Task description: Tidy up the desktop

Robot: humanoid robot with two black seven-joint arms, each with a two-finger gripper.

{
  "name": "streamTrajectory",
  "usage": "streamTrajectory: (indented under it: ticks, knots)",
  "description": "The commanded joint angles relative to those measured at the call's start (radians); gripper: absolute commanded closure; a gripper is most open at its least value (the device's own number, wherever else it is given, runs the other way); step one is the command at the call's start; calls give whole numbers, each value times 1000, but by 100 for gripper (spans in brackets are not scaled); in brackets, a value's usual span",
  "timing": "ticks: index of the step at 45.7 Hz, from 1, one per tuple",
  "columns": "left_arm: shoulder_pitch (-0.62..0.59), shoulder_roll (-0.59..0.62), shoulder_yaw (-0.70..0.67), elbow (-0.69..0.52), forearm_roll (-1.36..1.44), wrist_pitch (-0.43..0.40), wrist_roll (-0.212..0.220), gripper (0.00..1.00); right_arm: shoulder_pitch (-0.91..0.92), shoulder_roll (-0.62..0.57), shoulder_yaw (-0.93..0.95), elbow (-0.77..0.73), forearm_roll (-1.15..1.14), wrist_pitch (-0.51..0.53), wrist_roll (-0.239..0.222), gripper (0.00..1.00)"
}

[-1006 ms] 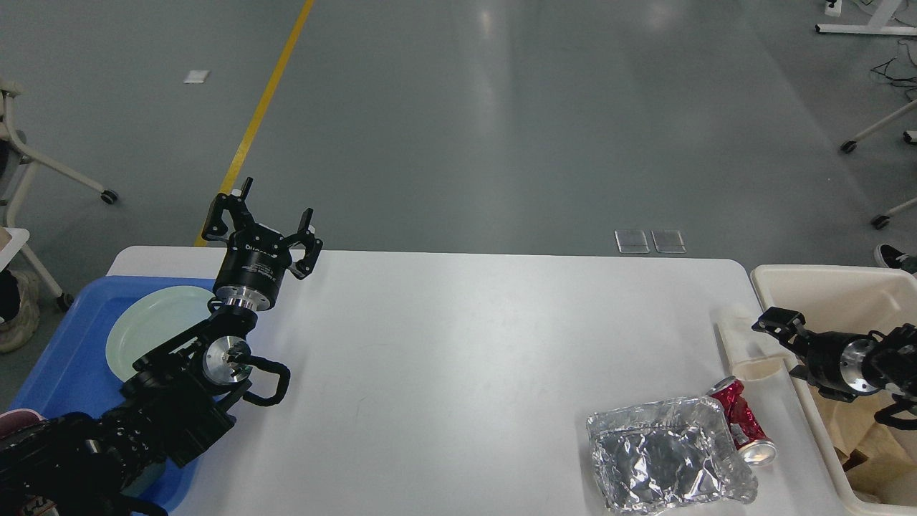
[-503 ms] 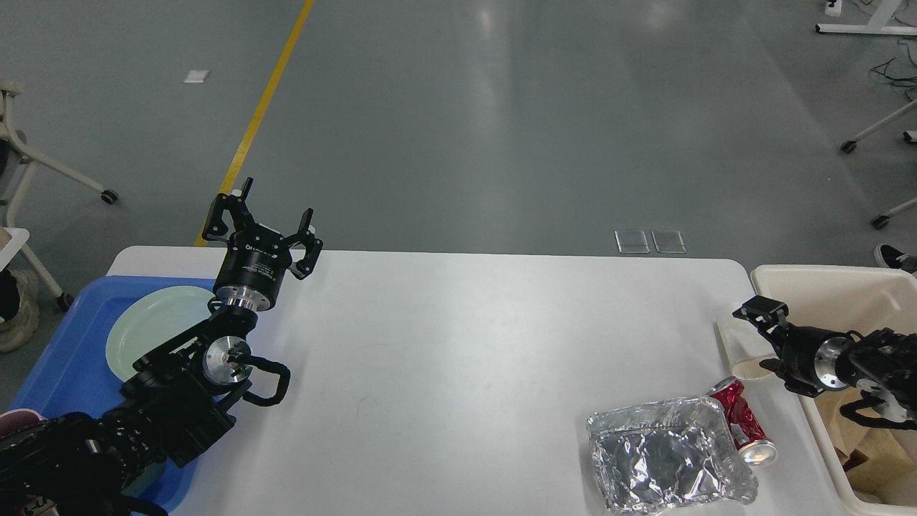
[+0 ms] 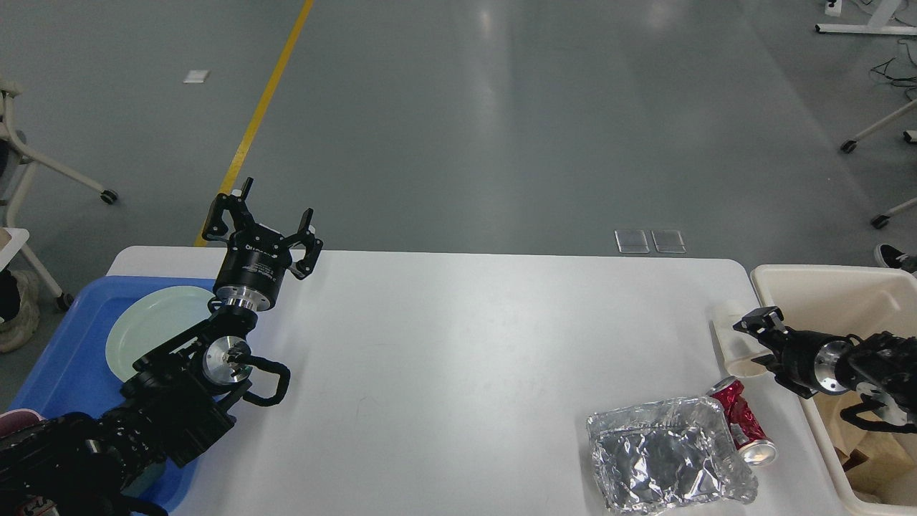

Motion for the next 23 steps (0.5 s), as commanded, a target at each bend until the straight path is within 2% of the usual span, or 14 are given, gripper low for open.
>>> streamTrajectory:
  ticks: [1,23]
  knots:
    - [0,0,1,0,0,0,-1,3,1,0,-1,10,0,8,2,100]
    - [0,0,-1,0,0,0,-1,3,79,-14,-13,16,-4,34,0,100]
